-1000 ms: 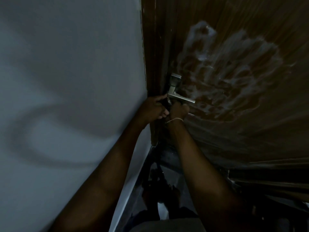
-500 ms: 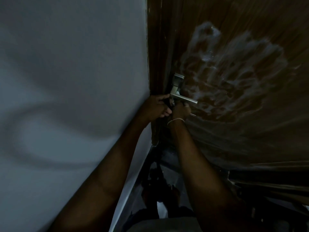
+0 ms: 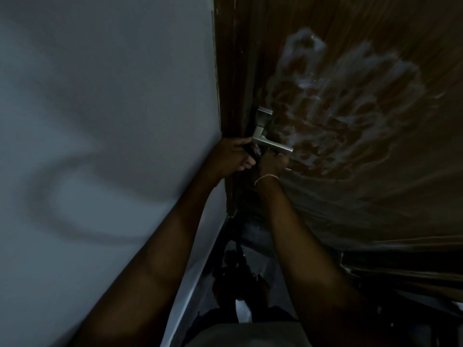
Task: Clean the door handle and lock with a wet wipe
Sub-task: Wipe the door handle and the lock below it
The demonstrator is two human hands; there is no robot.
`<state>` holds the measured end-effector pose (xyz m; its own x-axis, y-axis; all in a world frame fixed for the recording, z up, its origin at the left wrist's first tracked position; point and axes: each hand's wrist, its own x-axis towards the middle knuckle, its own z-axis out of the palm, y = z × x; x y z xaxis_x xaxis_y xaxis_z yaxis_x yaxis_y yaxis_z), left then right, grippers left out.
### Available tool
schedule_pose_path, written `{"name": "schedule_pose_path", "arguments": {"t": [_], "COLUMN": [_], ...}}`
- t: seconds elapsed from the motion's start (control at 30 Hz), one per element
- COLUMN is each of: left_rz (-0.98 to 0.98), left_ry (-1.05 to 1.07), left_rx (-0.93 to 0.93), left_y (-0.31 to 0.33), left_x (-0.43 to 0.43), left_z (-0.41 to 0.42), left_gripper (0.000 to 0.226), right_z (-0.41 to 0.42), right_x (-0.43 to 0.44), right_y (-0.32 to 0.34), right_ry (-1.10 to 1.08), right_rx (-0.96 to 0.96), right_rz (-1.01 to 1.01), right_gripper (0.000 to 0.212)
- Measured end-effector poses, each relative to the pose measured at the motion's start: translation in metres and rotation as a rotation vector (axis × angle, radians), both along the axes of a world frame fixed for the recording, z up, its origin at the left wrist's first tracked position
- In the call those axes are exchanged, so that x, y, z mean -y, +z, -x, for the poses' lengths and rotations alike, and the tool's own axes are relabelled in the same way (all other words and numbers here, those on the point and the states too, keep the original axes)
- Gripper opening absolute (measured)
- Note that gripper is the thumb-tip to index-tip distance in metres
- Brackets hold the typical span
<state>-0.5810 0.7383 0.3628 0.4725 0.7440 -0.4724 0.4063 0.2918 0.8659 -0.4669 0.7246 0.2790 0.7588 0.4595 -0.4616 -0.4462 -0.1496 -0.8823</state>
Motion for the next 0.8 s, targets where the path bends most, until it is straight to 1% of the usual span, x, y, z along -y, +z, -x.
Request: {"name": "schedule_pose_path", "arguments": {"t": [0.03, 0.07, 0.1, 0.17, 0.27, 0.33, 0.4, 0.47, 0.53, 0.6, 0.67, 0.8], "left_rz": [0.002, 0.001, -0.001, -0.002, 0.003, -0.001, -0.005, -0.002, 0.004, 0.005, -0.001, 0.002], "left_ry": [-0.001, -0.005, -0.008, -0.007, -0.012, -0.015, -0.010, -0.007, -0.006, -0.010, -0.018, -0.014], "left_rx": [-0.003, -0.005, -0.007, -0.011, -0.010, -0.014, -0.017, -0.008, 0.000, -0.003, -0.007, -0.004], "left_y": [0.000, 0.001, 0.001, 0.002, 0.002, 0.000, -0.001, 0.000, 0.001, 0.001, 0.000, -0.002], "left_x": [0.001, 0.001, 0.001, 0.001, 0.000, 0.000, 0.000, 0.000, 0.000, 0.001, -0.001, 0.000], "left_z": [0.000, 0.000, 0.000, 0.001, 0.000, 0.001, 0.001, 0.000, 0.000, 0.001, 0.001, 0.002], "left_gripper": [0.061, 0.062, 0.062, 0.063, 0.062, 0.061, 0.062, 0.061, 0.060, 0.059, 0.059, 0.060], "right_z": [0.002, 0.003, 0.006, 0.007, 0.001, 0.000, 0.001, 0.005, 0.006, 0.004, 0.002, -0.004], "right_x": [-0.001, -0.004, -0.006, -0.004, 0.000, -0.001, -0.005, -0.007, -0.008, -0.008, -0.008, -0.001], "right_y": [0.002, 0.000, -0.002, -0.005, -0.008, -0.004, -0.003, -0.004, -0.009, -0.009, -0.011, -0.014], "right_ry": [-0.056, -0.090, -0.096, -0.097, -0.101, -0.076, -0.073, -0.088, -0.097, -0.112, -0.094, -0.105], "right_rx": [-0.017, -0.016, 0.008, 0.072, 0.099, 0.101, 0.091, 0.084, 0.091, 0.061, 0.036, 0.079], "right_rz": [-0.092, -0.130, -0.113, -0.009, 0.002, -0.070, -0.161, -0.094, -0.019, -0.059, -0.115, -0.046], "right_gripper": [0.017, 0.015, 0.013, 0.008, 0.013, 0.011, 0.021, 0.013, 0.011, 0.008, 0.010, 0.012]}}
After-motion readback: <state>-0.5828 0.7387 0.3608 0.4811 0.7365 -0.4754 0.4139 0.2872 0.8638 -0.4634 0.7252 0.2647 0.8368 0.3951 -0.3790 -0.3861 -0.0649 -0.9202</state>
